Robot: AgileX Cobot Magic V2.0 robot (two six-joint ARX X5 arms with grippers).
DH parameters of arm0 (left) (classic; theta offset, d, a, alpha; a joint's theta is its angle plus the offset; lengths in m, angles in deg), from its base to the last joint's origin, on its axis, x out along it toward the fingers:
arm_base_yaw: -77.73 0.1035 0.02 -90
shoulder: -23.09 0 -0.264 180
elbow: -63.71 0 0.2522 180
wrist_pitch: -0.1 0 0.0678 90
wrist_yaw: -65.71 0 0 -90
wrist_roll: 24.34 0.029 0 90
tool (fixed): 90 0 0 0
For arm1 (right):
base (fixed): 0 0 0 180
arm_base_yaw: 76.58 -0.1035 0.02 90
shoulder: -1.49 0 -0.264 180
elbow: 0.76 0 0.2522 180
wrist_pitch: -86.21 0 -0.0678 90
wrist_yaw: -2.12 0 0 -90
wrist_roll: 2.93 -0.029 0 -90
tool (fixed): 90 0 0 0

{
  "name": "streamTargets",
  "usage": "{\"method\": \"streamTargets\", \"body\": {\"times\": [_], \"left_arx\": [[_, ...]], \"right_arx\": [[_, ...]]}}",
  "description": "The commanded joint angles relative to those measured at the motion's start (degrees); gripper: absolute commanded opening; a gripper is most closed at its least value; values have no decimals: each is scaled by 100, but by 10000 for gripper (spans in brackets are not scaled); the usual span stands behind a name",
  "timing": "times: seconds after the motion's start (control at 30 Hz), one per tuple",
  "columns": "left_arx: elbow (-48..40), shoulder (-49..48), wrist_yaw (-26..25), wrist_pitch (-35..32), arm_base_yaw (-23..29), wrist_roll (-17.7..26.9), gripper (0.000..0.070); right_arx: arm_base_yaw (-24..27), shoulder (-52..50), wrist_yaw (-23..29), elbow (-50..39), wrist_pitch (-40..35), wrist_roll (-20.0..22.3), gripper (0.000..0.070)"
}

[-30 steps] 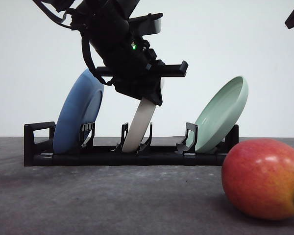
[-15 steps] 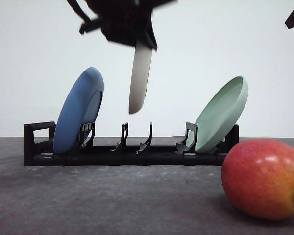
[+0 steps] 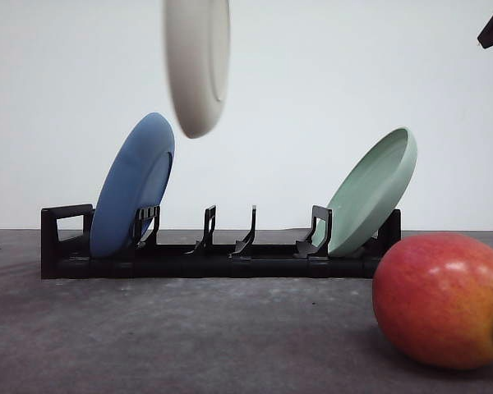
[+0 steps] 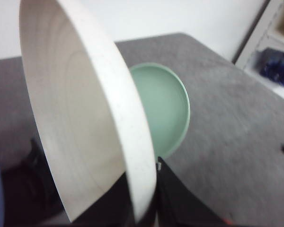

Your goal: Place pomegranate in white plate

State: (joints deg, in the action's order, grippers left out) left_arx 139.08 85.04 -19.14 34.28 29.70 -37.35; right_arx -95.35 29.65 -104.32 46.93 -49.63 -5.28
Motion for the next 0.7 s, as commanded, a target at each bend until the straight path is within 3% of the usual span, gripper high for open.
{"method": "streamTargets", "body": {"times": [0.0,0.27,0.37,0.67], "left_arx": [[2,-157,-4,-26,-138,15,12],[-1186,-1371,948,-50,-755,96,11],[-1554,-1732,1012,131,-1011,231,12],[-1635,-1588,1010,1759,-1706,1415,11]], "right_arx": [[-28,15,-4,107,-74,11,363],[-28,17,-4,107,-76,11,363],[-28,17,-2,107,-76,11,363],[-28,17,-2,107,-79,2,363]]}}
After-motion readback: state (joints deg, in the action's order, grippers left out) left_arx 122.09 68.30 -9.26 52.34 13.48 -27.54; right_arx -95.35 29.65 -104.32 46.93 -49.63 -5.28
